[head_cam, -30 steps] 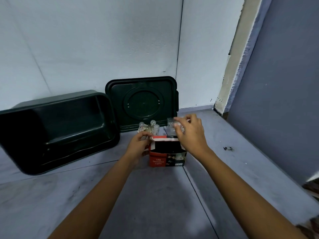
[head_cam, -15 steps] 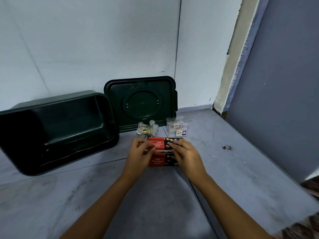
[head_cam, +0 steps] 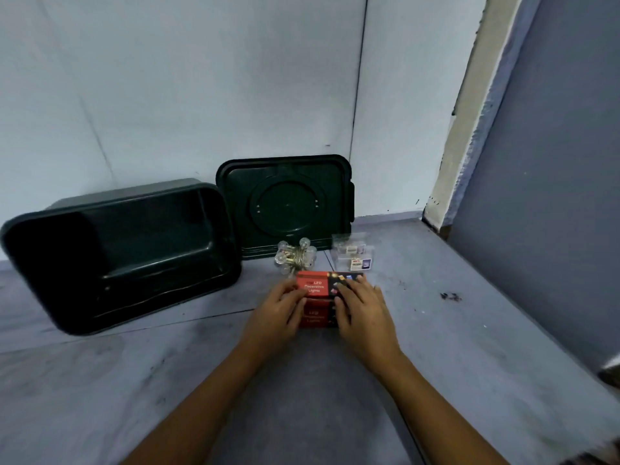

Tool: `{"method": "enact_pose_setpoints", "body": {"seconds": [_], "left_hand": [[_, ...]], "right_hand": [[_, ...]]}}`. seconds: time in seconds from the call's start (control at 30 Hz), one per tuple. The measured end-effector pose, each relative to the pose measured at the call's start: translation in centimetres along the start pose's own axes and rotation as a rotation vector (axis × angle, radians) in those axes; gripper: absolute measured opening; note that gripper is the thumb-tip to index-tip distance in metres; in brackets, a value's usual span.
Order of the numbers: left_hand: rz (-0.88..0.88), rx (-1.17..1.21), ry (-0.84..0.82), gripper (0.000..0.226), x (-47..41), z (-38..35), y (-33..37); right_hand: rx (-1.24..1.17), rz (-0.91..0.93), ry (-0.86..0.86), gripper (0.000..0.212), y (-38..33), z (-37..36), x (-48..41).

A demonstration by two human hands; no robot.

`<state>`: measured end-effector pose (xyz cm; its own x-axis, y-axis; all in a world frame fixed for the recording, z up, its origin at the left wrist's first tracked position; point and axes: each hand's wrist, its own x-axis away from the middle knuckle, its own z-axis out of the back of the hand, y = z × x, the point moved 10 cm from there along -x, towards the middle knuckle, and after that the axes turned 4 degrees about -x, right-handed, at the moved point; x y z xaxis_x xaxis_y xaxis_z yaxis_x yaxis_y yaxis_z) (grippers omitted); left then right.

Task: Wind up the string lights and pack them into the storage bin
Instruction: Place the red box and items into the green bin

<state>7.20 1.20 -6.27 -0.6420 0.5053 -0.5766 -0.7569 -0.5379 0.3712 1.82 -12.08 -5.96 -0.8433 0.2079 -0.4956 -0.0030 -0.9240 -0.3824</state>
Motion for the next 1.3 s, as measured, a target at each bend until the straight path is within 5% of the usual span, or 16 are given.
{"method": "enact_pose_setpoints", "body": {"seconds": [0.53,0.63,0.73,0.83,1.03,1.3], "left_hand": [[0.913,-0.228,0.603,0.080,9.4,20.4,-20.9],[0.944,-0.101,0.572,0.080,10.0,22.2,-23.3],[0.852,0.050,0.556,0.062,9.5,23.7,-23.9],[0.905,0.044,0.537,0.046,10.3,25.1,-23.4],[0.844,-0.117,0.504,0.032,9.1,29.9,-20.3],[0.905,-0.166,0.089,0.026,7.9,28.0,-17.8]], "right_hand": [[-0.183,0.150,-0.326,0.067,-15.0,-10.7,-12.2],[-0.383,-0.037,-0.397,0.068,-16.0,-12.4,-13.3],[-0.456,-0.200,-0.335,0.047,-15.4,-12.2,-14.6],[-0.453,-0.188,-0.235,0.027,-15.3,-10.7,-15.3],[-0.518,-0.087,-0.164,0.020,-15.7,-4.5,-15.4],[-0.385,-0.194,-0.506,0.026,-11.8,0.2,-11.0]]}}
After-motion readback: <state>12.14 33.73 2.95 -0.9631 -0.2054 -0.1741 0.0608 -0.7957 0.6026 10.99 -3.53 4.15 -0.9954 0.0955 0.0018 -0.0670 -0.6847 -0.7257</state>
